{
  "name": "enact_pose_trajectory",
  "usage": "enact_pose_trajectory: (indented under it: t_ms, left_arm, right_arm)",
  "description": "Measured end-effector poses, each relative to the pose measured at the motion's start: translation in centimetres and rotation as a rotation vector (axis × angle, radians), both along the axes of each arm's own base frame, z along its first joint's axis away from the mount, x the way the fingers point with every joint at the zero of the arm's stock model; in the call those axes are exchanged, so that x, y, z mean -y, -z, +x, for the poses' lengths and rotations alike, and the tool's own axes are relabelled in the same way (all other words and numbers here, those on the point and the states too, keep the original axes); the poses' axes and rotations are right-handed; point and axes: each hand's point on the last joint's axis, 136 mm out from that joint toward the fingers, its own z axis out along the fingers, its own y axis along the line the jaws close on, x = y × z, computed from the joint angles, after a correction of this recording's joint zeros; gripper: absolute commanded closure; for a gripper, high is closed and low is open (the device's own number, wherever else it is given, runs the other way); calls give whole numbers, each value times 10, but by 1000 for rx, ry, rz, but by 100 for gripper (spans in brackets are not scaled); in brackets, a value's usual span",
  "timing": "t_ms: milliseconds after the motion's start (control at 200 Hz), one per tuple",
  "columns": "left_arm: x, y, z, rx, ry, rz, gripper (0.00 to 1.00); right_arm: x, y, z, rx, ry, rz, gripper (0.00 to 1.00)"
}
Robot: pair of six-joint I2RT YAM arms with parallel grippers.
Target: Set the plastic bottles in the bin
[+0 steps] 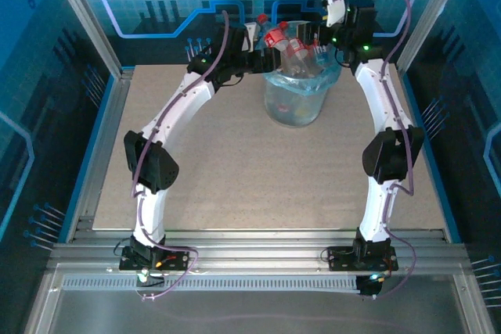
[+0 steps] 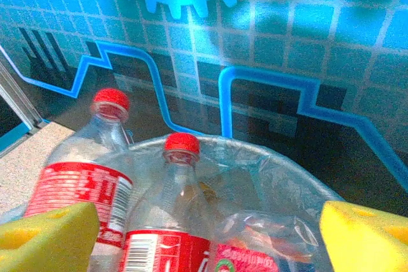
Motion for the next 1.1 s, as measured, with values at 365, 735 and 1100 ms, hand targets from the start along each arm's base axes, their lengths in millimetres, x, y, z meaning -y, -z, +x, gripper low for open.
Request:
enact_pose_trajectory:
  t_ms: [365,735,1100]
  left_arm:
    - [-73,-38,-76,146,-174,16,11]
    - [-196,71,-152,186,-483,239,1]
    - [-263,146,-183,232,-654,412,1]
  right_arm:
    - [39,-66,-128,47,181,77,1]
    - [113,95,-233,-150,536,36,0]
    - [150,254,-274,-318,705,-139,0]
